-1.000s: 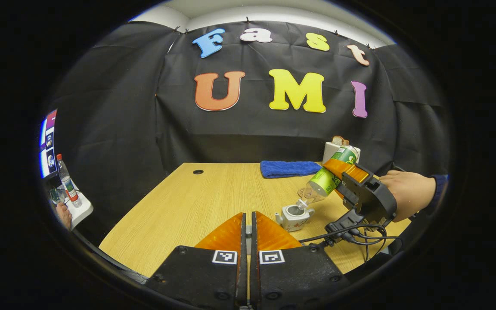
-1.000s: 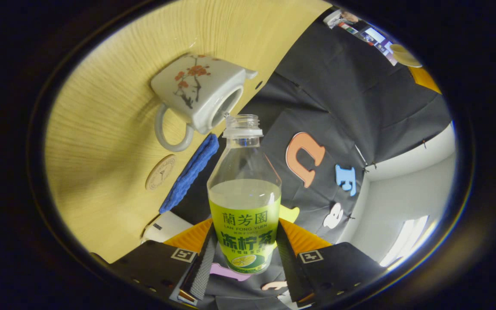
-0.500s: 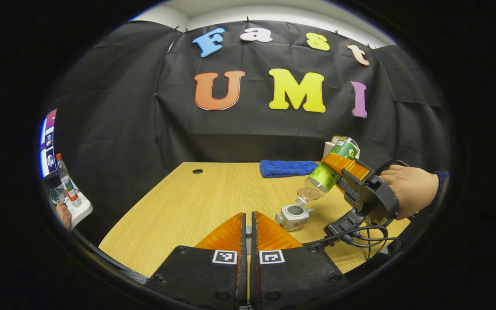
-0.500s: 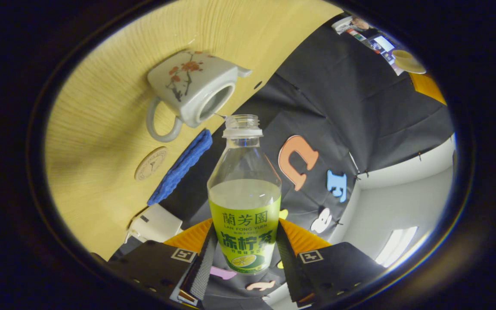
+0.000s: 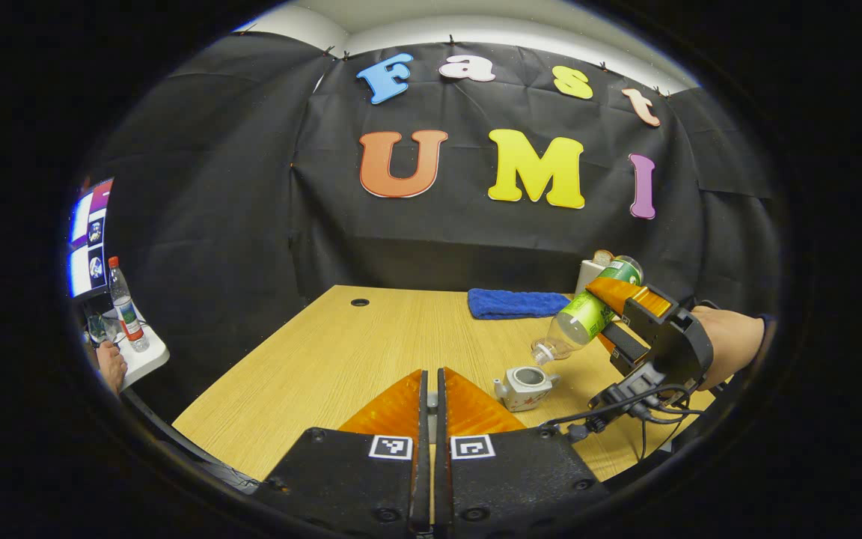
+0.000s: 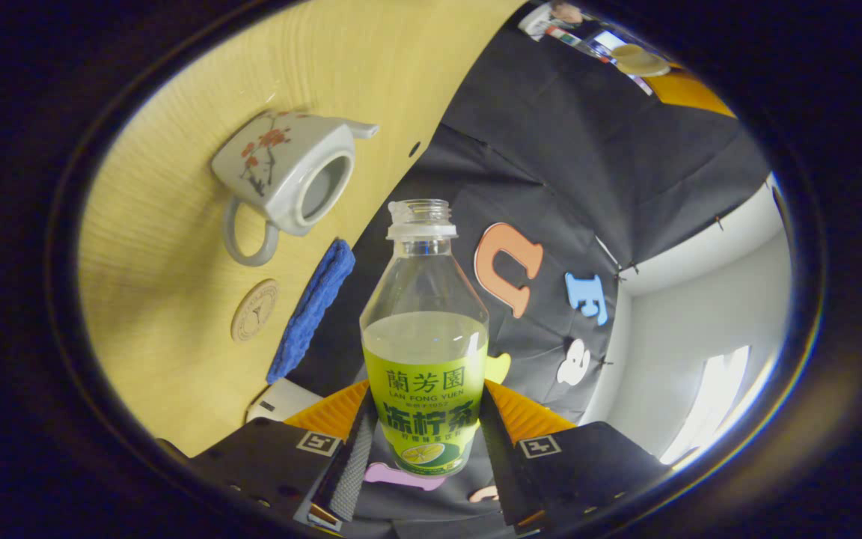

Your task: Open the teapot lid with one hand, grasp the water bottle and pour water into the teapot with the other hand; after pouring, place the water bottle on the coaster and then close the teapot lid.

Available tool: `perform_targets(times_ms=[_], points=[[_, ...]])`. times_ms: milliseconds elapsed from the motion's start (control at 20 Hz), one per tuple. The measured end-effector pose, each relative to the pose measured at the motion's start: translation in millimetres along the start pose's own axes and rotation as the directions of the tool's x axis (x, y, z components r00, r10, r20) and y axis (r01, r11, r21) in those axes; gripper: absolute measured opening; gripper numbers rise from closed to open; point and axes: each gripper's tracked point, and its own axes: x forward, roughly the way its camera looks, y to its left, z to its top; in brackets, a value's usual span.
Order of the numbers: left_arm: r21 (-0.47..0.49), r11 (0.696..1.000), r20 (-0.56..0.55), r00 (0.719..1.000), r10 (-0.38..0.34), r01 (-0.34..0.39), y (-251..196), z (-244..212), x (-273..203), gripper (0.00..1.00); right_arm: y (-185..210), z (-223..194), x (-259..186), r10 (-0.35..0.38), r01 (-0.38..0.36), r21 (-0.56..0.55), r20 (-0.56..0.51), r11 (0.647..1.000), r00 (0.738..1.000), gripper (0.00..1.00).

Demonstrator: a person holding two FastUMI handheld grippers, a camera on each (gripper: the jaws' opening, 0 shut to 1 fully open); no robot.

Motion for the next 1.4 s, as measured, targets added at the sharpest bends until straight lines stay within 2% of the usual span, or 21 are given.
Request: perform_targets(times_ms=[200, 300, 350, 450, 550, 700, 750, 900, 1100, 1300, 1400], points=[[-0.004, 1.000, -0.004, 1.000, 0.024, -0.024, 5.5, -0.7, 4.5, 0.05, 4.6, -6.4, -3.0, 0.061, -0.056, 0.246, -0.013, 0.968, 0.998, 0.71], [-0.017, 1.000, -0.006, 1.000, 0.026, -0.026, 7.8, -2.5, 5.2, 0.05, -1.1, -7.4, -3.6, 0.059, -0.052, 0.354, -0.010, 0.934, 0.998, 0.72], [-0.021, 0.999, -0.009, 1.000, 0.025, -0.026, 8.1, -3.5, 5.7, 0.05, -1.3, -8.2, -2.7, 0.072, -0.063, 0.420, -0.005, 0.905, 0.997, 0.71], [-0.023, 0.999, -0.012, 1.000, 0.021, -0.022, 7.0, -4.0, 7.3, 0.05, -3.8, -6.7, -3.2, 0.107, -0.104, 0.546, 0.026, 0.831, 0.994, 0.71], [-0.026, 1.000, -0.011, 1.000, 0.015, -0.015, 4.2, -3.5, 6.7, 0.05, -9.6, -4.6, 0.0, 0.132, -0.136, 0.673, 0.058, 0.727, 0.990, 0.73], [-0.013, 1.000, -0.010, 1.000, 0.009, -0.010, 1.1, -3.3, 6.1, 0.05, -11.9, -8.5, 6.1, 0.149, -0.153, 0.793, 0.079, 0.589, 0.986, 0.71], [-0.013, 1.000, -0.007, 1.000, 0.010, -0.010, 0.9, -2.6, 6.0, 0.05, -11.8, -12.3, 9.0, 0.158, -0.155, 0.827, 0.081, 0.540, 0.984, 0.73], [-0.022, 1.000, -0.001, 1.000, 0.002, -0.002, -1.0, -1.2, 7.0, 0.05, -11.3, -18.3, 19.5, 0.198, -0.165, 0.926, 0.101, 0.340, 0.975, 0.72], [-0.017, 1.000, -0.003, 1.000, 0.024, -0.024, 5.6, -1.6, 7.3, 0.05, -1.2, -25.6, 37.8, 0.225, -0.133, 0.990, 0.121, 0.041, 0.967, 0.73], [-0.002, 1.000, -0.006, 1.000, 0.029, -0.029, 5.1, -2.7, 6.1, 0.05, 22.7, -32.3, 61.7, 0.268, -0.066, 0.953, 0.149, -0.296, 0.952, 0.71], [0.006, 0.999, -0.009, 0.999, 0.037, -0.037, 6.6, -3.0, 6.9, 0.05, 45.6, -35.6, 70.8, 0.330, -0.009, 0.909, 0.160, -0.416, 0.930, 0.71]])
